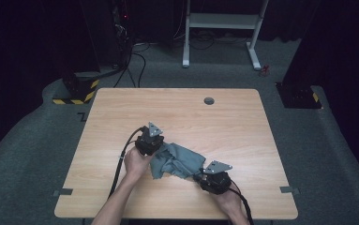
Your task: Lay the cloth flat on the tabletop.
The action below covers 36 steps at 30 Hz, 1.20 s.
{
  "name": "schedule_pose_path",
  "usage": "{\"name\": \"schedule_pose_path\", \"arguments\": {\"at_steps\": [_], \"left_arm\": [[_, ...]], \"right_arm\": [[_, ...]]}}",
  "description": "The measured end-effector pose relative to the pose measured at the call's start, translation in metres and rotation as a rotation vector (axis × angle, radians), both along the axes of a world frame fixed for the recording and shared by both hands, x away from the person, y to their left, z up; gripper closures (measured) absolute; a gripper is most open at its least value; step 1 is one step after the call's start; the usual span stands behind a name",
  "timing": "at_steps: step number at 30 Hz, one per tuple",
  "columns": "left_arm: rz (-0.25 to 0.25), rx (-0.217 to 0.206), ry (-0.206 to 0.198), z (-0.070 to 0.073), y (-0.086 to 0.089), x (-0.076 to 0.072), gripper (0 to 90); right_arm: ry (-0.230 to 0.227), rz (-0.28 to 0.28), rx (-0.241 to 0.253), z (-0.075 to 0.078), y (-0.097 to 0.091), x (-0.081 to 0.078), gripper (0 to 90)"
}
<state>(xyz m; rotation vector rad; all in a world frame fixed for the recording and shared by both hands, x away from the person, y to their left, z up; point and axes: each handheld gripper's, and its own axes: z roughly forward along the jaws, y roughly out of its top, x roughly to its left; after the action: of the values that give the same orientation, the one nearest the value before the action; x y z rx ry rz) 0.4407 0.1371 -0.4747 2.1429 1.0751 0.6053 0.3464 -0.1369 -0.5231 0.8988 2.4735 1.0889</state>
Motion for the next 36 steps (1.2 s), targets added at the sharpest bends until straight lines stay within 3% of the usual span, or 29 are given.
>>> {"name": "schedule_pose_path", "arguments": {"at_steps": [2, 4, 6, 8, 11, 14, 17, 18, 23, 27, 31, 36], "left_arm": [[0.014, 0.002, 0.008, -0.003, 0.002, 0.006, 90.0], [0.030, -0.017, 0.017, -0.007, 0.004, 0.010, 90.0], [0.032, -0.016, 0.020, -0.009, 0.005, 0.012, 90.0], [0.036, -0.025, 0.012, -0.009, 0.004, 0.012, 90.0], [0.032, -0.029, -0.017, -0.006, 0.003, 0.010, 90.0], [0.027, -0.041, -0.031, -0.004, 0.002, 0.008, 90.0], [0.021, -0.030, -0.029, -0.004, 0.004, 0.008, 90.0], [0.022, -0.026, -0.028, -0.004, 0.004, 0.009, 90.0], [0.038, -0.046, -0.030, -0.005, 0.007, 0.012, 90.0], [0.055, -0.038, -0.024, -0.007, 0.011, 0.015, 90.0], [0.084, -0.035, -0.009, -0.010, 0.015, 0.020, 90.0], [0.117, -0.037, 0.011, -0.017, 0.018, 0.027, 90.0]], "right_arm": [[-0.011, -0.010, -0.005, 0.001, -0.001, -0.002, 61.7], [-0.012, -0.002, 0.021, 0.007, -0.003, -0.004, 61.8], [-0.030, 0.027, 0.075, 0.017, -0.005, -0.008, 62.2], [-0.044, 0.060, 0.086, 0.024, -0.001, -0.010, 62.5], [-0.046, 0.109, 0.039, 0.026, 0.014, -0.010, 65.0], [-0.027, 0.132, -0.047, 0.018, 0.028, 0.000, 73.0], [-0.013, 0.140, -0.048, 0.015, 0.028, 0.006, 87.9], [-0.015, 0.139, -0.036, 0.016, 0.026, 0.008, 89.0], [-0.010, 0.098, 0.041, 0.030, 0.012, 0.022, 89.3], [-0.017, 0.035, 0.059, 0.041, 0.002, 0.038, 89.2], [-0.006, -0.038, 0.042, 0.043, -0.006, 0.060, 89.2], [0.023, -0.111, 0.007, 0.033, -0.009, 0.086, 89.2]]}}
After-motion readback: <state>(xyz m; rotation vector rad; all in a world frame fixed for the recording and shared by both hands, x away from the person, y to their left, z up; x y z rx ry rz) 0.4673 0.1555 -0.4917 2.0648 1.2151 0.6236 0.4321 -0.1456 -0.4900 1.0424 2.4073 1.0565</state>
